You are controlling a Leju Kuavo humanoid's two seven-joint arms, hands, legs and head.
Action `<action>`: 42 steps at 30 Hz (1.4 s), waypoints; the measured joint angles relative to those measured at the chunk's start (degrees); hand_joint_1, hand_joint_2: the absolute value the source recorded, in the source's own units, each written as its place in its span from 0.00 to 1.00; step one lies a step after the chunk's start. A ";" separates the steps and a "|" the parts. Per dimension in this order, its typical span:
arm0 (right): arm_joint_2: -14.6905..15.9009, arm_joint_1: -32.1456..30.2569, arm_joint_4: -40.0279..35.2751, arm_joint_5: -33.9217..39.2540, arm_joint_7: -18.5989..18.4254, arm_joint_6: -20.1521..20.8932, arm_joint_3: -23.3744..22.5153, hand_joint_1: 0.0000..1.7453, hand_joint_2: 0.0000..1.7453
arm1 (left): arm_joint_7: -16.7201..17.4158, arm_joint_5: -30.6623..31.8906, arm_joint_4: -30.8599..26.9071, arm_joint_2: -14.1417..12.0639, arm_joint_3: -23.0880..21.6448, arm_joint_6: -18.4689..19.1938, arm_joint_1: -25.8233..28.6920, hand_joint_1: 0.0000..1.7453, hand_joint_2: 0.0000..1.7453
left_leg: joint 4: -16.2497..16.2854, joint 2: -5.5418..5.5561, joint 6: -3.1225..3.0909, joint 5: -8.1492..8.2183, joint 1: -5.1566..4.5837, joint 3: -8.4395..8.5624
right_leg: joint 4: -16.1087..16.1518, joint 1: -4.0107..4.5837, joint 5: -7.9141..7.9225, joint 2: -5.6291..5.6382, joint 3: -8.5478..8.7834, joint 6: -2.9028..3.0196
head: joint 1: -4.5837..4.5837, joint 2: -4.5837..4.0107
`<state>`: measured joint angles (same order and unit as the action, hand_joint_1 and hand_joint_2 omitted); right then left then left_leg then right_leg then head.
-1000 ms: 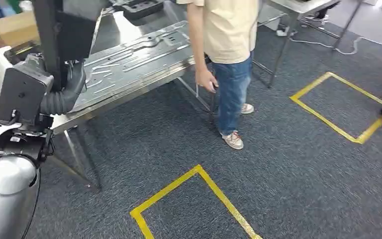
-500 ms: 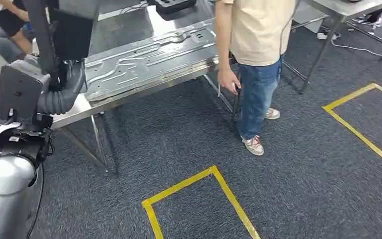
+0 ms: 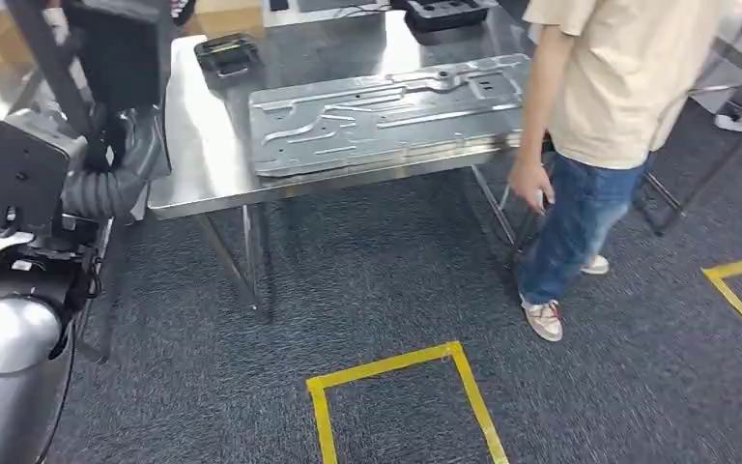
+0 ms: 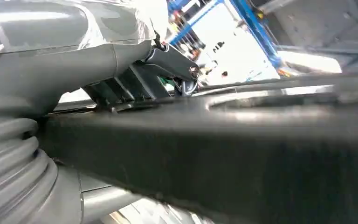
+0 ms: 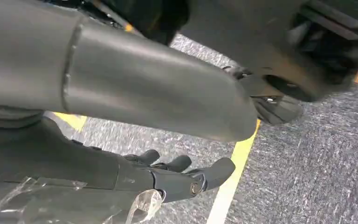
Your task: Take the parts from the cabinet and place them on the table.
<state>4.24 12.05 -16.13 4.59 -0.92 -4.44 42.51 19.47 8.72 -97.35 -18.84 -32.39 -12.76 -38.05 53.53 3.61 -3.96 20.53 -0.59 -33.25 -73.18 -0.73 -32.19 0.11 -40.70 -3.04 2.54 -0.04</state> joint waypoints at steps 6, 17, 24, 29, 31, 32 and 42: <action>0.18 0.05 0.00 0.13 0.09 0.87 -0.02 0.00 0.00 | -0.04 -1.01 0.15 0.00 0.04 0.33 -0.09 1.00 1.00 | 1.51 3.86 1.77 0.90 0.61 -0.82 | 16.61 -0.69 8.04 3.80 7.15 0.44 | -0.17 0.00; 0.04 -0.30 0.00 0.96 -0.55 -0.22 -0.04 0.00 0.00 | 0.00 -6.16 0.15 -0.17 0.22 2.43 -0.13 1.00 1.00 | 19.07 -3.23 3.40 7.32 0.96 -9.91 | 16.76 -0.53 7.53 -0.85 7.61 2.55 | 0.28 0.00; -0.18 -0.23 0.00 0.81 -0.59 -0.37 -0.04 0.00 0.00 | -1.31 -10.03 0.15 -0.65 0.37 4.24 -0.99 1.00 1.00 | -0.20 -3.88 1.13 1.65 -0.41 -0.38 | 16.22 -0.53 8.25 -1.66 8.83 0.66 | 0.42 0.00; -0.22 -0.24 0.02 0.28 -0.70 -0.59 -0.02 0.00 0.00 | -1.57 -10.27 0.02 -0.77 0.09 4.67 -1.36 1.00 1.00 | -0.94 -3.31 -0.18 1.57 0.14 2.47 | 5.51 -0.44 1.93 -0.54 2.95 -0.13 | -0.04 0.00; -0.22 -0.27 0.02 0.28 -0.70 -0.63 -0.02 0.00 0.00 | -1.57 -10.34 0.02 -0.77 -0.18 4.94 -0.86 1.00 1.00 | -0.93 -2.91 -0.24 1.97 0.06 2.61 | -1.09 -0.45 0.51 -0.41 -1.77 -0.28 | -0.07 0.00; -0.22 -0.31 0.02 0.28 -0.70 -0.63 -0.02 0.00 0.00 | -1.57 -10.32 0.02 -0.77 -0.20 4.94 -0.73 1.00 1.00 | -0.89 -2.63 -0.14 2.18 0.08 2.84 | -0.40 -0.49 1.50 -0.41 -1.92 -0.41 | -0.07 0.00; -0.53 0.15 -0.02 -0.26 -0.94 -0.37 -0.02 0.00 0.00 | -1.73 -10.32 -0.04 -0.94 -0.20 5.07 -0.87 1.00 1.00 | 1.09 -2.32 2.21 5.45 0.48 4.90 | 18.68 -0.61 9.49 0.24 7.39 1.83 | -0.09 0.00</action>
<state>3.71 12.20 -16.15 4.33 -1.86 -4.81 42.49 17.75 -1.60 -97.39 -19.78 -32.59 -7.69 -38.91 54.62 1.29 -1.75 25.97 -0.11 -28.35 -54.50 -1.34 -22.70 0.34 -33.32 -1.21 2.45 -0.04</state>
